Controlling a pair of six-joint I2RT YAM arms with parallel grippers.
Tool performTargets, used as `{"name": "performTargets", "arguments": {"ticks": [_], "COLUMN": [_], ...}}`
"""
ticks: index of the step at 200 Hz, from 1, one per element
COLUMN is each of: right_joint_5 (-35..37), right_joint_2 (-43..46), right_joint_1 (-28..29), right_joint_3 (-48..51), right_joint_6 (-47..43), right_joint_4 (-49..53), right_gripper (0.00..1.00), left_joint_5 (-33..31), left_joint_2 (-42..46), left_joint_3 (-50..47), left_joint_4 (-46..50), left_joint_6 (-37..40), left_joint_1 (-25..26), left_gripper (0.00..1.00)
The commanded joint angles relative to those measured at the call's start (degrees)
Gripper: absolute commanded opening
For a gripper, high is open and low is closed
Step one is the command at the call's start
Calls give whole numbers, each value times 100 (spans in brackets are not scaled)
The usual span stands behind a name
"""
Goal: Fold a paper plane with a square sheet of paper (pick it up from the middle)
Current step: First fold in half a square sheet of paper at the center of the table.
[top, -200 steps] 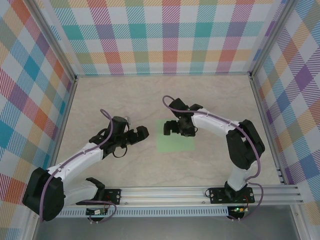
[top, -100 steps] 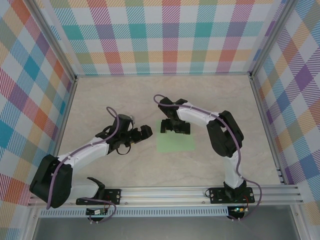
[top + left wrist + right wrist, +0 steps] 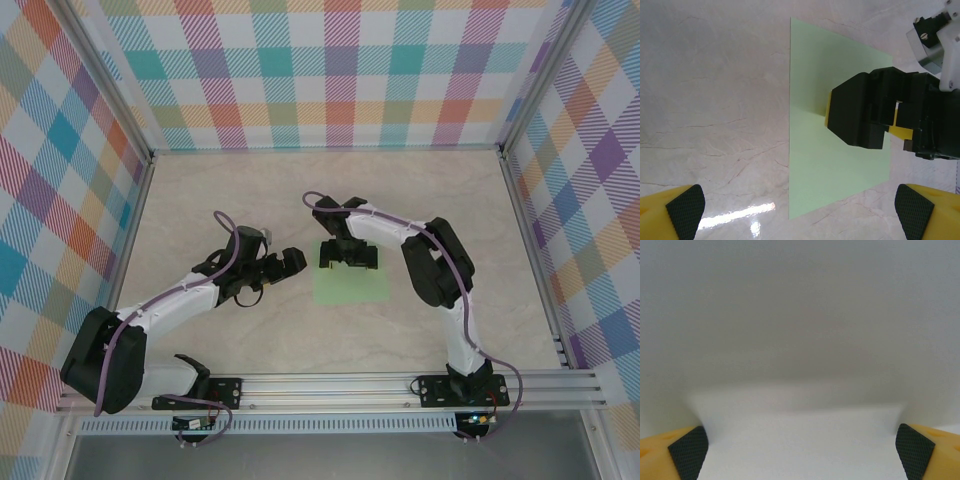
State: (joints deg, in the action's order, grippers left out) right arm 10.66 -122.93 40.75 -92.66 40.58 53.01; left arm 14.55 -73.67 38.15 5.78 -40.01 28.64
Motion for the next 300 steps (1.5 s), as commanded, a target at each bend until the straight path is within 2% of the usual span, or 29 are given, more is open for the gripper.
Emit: {"name": "performTargets", "arguments": {"ticks": [1,73,250,300], "right_joint_5": [-146,-468,-368,-159], "right_joint_2": [-154,-336,-328,52], "right_joint_1": [3,12,38,45], "right_joint_3": [81,666,385,20], "right_joint_6": [-57,39,-159,-398], "right_joint_4": [-7,-441,-201,31], "right_gripper": [100,100,97,100], "left_joint_5": [97,77,2,34], "left_joint_2": [-23,194,328,311], "left_joint_3": [66,-28,-53,-32], "left_joint_4": [-74,-35,99,116], "left_joint_6": [99,126,77,90], "left_joint_1": [-16,-17,-16,-17], "left_gripper": [100,100,100,100]}}
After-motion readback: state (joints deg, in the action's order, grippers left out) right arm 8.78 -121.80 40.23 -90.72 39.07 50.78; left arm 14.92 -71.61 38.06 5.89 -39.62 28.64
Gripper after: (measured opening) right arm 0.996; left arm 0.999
